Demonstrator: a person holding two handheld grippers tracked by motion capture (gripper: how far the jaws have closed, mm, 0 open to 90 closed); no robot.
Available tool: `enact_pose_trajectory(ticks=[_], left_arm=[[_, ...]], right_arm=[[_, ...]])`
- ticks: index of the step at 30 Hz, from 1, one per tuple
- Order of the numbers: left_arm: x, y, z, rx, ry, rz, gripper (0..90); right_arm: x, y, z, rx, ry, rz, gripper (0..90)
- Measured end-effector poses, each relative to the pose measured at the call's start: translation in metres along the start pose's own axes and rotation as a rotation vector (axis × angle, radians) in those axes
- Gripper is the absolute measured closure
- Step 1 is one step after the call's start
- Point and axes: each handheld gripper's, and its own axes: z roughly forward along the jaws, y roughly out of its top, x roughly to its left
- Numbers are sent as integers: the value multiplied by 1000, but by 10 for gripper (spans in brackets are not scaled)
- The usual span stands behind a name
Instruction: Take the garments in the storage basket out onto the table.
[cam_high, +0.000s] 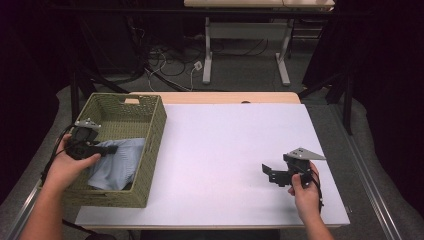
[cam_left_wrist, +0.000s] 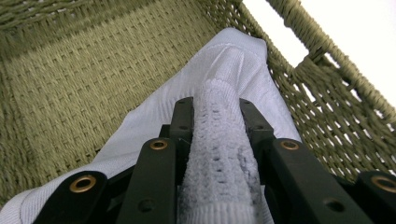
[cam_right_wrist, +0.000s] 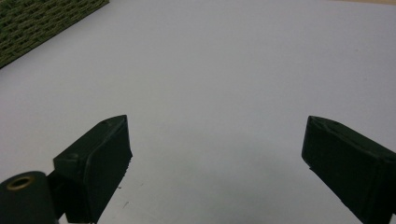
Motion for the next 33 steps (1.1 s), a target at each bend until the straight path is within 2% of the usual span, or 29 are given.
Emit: enact_pose_trajectory(ticks=[9,16,19,22,26,29,33], left_arm=[[-1,9,-4,-10,-1,-25,720],[2,17,-12,-34,23,-54,721],[5,19,-18,-64,39,-93,721],[7,19,-21,-81,44,-115,721],[11,19,-28,-130,46,-184,722],[12,20,-34,-158,54,-208,724],[12,21,-41,-229,79,-248,725]], right_arm=[[-1,-1,0,-4,3,1,79],[0,-1,2,0,6,0,79],[0,-2,2,0,8,2,80],[0,-1,1,3,7,0,81],[0,-2,2,0,7,3,86],[0,-2,2,1,3,2,86],[1,-2,2,4,6,2,86]])
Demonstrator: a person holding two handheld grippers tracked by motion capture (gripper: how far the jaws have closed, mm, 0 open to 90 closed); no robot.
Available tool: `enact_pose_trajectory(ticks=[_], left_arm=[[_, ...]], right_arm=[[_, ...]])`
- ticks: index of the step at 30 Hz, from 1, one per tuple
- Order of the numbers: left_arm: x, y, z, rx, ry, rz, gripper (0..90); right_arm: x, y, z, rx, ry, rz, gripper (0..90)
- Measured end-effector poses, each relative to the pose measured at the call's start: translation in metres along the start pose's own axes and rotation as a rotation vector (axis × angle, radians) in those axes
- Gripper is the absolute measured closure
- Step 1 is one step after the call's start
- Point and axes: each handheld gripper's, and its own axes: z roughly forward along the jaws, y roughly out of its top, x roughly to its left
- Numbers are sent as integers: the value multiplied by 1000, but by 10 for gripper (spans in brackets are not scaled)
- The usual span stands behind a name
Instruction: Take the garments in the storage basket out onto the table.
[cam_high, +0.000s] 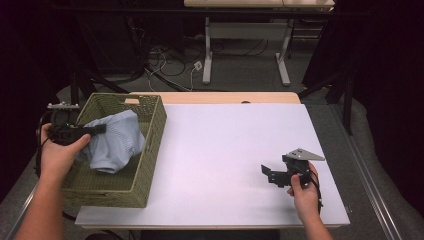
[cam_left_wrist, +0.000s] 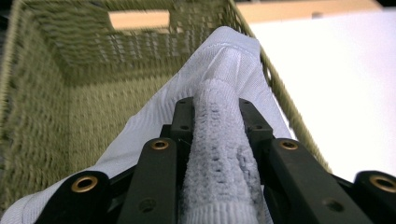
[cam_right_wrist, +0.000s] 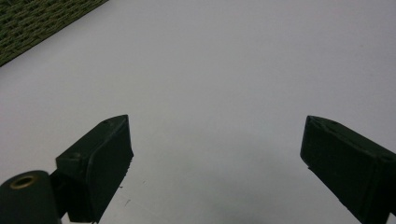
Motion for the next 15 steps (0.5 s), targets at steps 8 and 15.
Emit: enact_pose_trajectory(ticks=[8,15], left_arm=[[-3,4,-14,-124,27,-65,727],[-13,11,-28,-177,9,-57,728]], right_arm=[[2,0,0,1,2,-1,86],[3,0,1,1,4,3,86]])
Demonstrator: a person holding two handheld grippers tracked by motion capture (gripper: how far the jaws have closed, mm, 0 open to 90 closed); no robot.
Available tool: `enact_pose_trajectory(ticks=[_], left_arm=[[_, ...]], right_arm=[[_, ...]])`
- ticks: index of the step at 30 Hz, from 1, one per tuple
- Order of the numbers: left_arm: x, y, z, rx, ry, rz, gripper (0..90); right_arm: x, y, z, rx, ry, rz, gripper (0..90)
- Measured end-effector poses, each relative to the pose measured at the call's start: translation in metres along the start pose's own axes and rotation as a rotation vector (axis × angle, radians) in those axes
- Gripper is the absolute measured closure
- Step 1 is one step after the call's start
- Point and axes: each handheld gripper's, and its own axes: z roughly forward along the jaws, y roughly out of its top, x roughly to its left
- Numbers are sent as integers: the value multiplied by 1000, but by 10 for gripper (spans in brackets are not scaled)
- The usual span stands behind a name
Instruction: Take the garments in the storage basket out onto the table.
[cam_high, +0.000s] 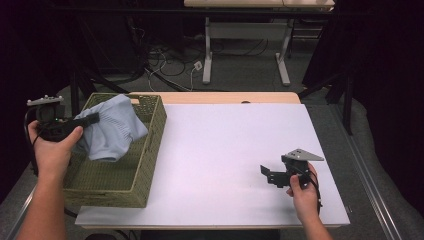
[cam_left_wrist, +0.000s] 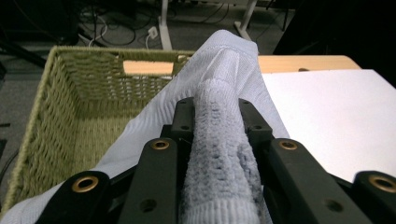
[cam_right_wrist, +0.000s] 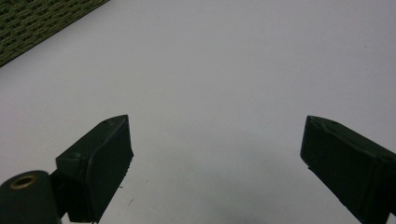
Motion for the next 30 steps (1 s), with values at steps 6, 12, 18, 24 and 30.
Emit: enact_pose_trajectory(ticks=[6,12,18,24,30], left_arm=[[-15,6,-4,3,-3,38,729],[-33,7,-3,-2,-22,54,728],[-51,6,-1,10,-33,91,729],[-71,6,5,26,-71,130,729],[-96,6,10,40,-114,182,729]], right_arm=[[0,0,0,2,2,-8,86],[0,0,0,3,2,-8,86],[0,0,1,3,3,-9,86],[0,0,1,3,5,-6,86],[0,0,0,2,6,-5,87]])
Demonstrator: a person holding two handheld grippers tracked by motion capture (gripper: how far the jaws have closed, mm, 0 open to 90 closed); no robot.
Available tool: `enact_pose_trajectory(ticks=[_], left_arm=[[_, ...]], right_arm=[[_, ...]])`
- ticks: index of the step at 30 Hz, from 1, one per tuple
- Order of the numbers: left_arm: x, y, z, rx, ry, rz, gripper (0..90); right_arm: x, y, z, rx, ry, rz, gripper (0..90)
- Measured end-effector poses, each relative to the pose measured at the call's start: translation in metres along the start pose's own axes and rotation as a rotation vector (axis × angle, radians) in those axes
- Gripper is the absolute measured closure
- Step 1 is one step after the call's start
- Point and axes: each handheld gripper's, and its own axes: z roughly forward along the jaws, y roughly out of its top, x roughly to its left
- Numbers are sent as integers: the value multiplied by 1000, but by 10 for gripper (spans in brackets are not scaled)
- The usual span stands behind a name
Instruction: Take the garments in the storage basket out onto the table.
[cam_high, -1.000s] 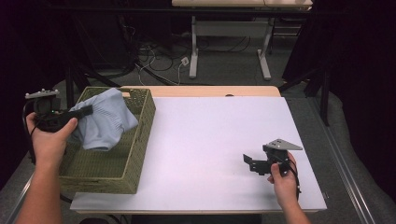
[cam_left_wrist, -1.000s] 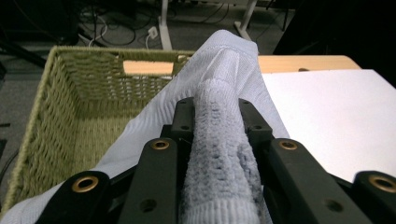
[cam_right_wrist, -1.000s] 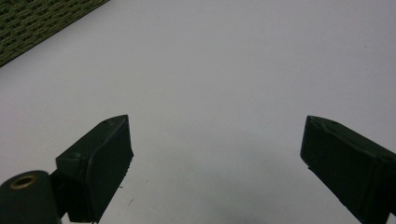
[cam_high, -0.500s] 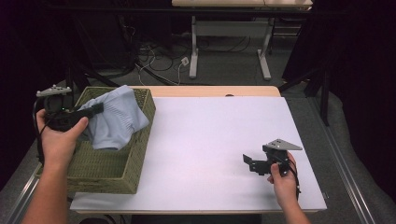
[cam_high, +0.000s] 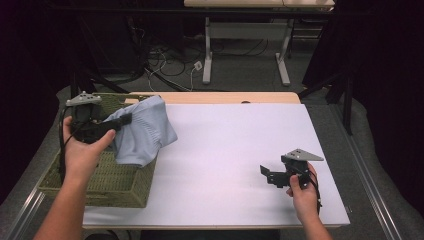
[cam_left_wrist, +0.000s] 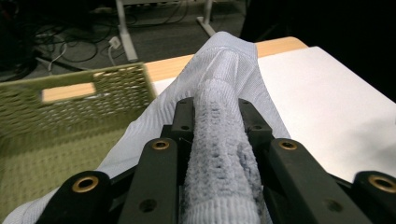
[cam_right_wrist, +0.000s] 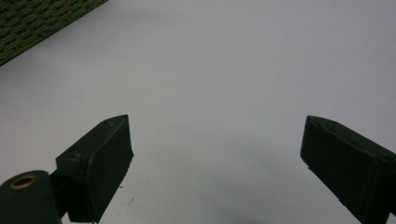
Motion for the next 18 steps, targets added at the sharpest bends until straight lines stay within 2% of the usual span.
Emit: enact_pose_trajectory(ticks=[6,11,18], left_arm=[[-22,5,6,-22,-27,30,730],[-37,11,14,-29,-96,38,731],[-61,15,32,-39,-120,67,732]], right_arm=[[0,0,0,0,1,-2,86],[0,0,0,10,0,-5,87],[0,0,0,0,2,-3,87]])
